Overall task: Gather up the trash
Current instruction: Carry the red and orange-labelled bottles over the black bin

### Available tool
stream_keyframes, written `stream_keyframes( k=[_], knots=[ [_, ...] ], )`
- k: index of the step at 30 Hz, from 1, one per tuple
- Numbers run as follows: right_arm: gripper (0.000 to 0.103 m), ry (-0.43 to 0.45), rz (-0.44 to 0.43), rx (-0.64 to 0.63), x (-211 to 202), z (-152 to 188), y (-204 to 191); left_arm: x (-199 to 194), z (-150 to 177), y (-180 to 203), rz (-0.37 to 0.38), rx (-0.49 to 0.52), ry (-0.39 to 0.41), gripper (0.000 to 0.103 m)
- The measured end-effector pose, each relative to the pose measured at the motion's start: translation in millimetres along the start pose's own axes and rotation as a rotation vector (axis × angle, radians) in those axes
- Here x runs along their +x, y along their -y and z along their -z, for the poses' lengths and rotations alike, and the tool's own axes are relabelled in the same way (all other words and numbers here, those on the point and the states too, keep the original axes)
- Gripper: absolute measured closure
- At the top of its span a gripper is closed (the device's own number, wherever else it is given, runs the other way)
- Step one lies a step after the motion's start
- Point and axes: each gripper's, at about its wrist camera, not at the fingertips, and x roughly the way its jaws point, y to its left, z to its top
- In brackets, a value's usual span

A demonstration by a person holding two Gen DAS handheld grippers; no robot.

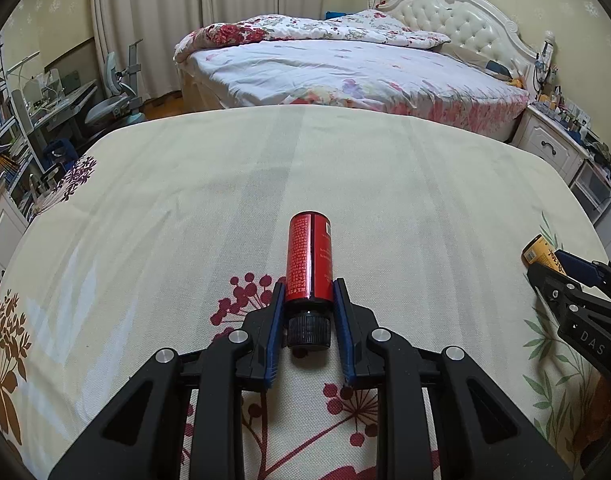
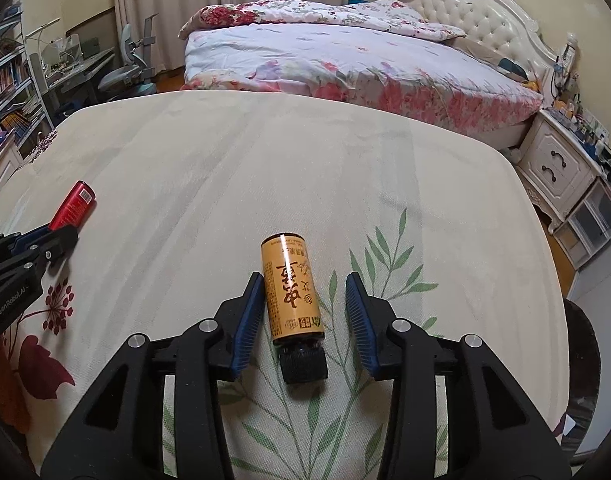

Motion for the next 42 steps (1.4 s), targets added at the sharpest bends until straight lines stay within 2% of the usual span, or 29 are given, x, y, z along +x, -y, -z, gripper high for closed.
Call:
stream_keyframes(
  k=[6, 18, 25, 35, 42],
  knots=[
    [0.08, 0.001, -0.025, 0.001, -2.3, 3.8, -2.4, 0.3, -0.7, 0.6, 0.001, -0.001, 0.0, 0.078],
    [0.08, 0.006, -0.027, 0.015, -15.4, 20.2, 2.7, -0.1, -1.8, 9.4, 0.005, 0.022, 0.006, 0.078],
    [0.08, 0.008, 0.008, 0.027, -25.0, 32.1, 16.3, -2.7, 1.4, 22.2, 0.025, 0.049, 0.006, 0.078],
    [0.08, 0.005, 0.053, 0.069, -41.8, 57.4, 48.4, -11.0, 15.1, 78.7, 0.106, 0.139, 0.004, 0.078],
    [0.08, 0.006, 0.115, 0.107, -53.3, 75.8, 77.3, -14.4, 23.7, 125.5, 0.163, 0.234, 0.001, 0.078]
  ],
)
